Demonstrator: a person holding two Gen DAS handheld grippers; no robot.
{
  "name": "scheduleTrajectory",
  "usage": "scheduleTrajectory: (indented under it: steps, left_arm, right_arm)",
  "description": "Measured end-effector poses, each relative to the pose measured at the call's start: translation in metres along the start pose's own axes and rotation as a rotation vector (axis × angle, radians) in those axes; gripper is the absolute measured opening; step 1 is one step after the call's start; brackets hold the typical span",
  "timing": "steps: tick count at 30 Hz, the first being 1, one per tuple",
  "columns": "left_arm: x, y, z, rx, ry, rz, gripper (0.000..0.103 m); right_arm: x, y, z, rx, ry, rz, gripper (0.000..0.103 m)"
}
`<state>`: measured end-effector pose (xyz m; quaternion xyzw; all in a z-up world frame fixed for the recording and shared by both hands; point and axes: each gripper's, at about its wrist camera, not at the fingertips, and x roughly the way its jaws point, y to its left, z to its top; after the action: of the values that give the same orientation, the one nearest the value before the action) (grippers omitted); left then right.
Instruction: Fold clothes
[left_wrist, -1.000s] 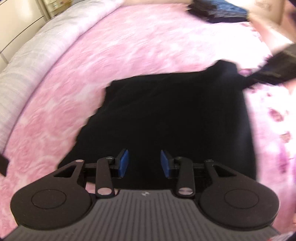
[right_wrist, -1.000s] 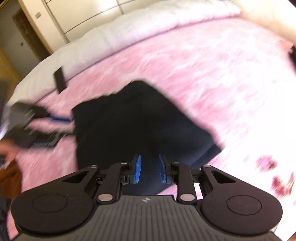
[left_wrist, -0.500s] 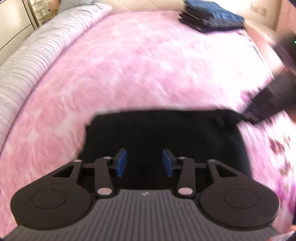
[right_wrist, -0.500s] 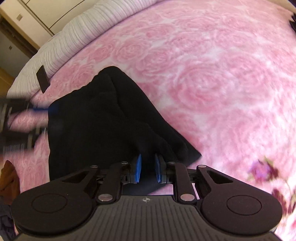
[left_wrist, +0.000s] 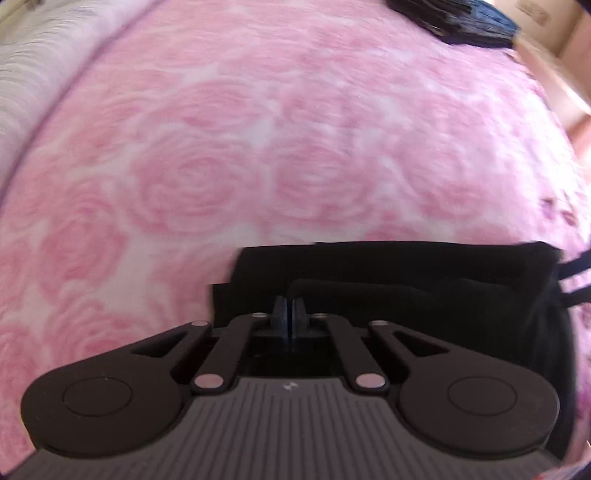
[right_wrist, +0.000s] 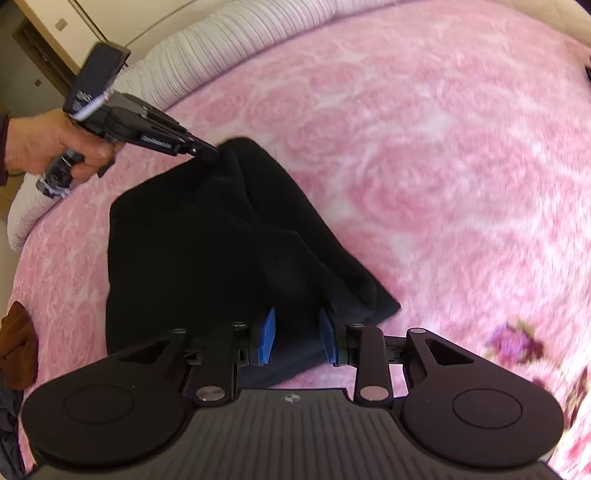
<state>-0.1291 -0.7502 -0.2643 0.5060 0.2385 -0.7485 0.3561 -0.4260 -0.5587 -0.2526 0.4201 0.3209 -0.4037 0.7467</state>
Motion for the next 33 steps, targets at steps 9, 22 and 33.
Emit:
scheduleTrajectory:
  steps: [9, 22, 33]
  left_arm:
    - [0.03, 0.012, -0.015, -0.12, 0.0, 0.059, 0.003]
    - [-0.037, 0.002, -0.023, -0.132, -0.094, 0.069, 0.011]
    - [0.012, -0.077, -0.035, 0.032, -0.01, -0.031, 0.012]
  right_arm:
    - [0.03, -0.012, 0.001, 0.05, 0.073, 0.016, 0.029]
    - [0.015, 0.014, 0.022, 0.001, -0.012, -0.02, 0.026]
    - [0.037, 0.002, 0.011, 0.053, 0.03, -0.048, 0.023]
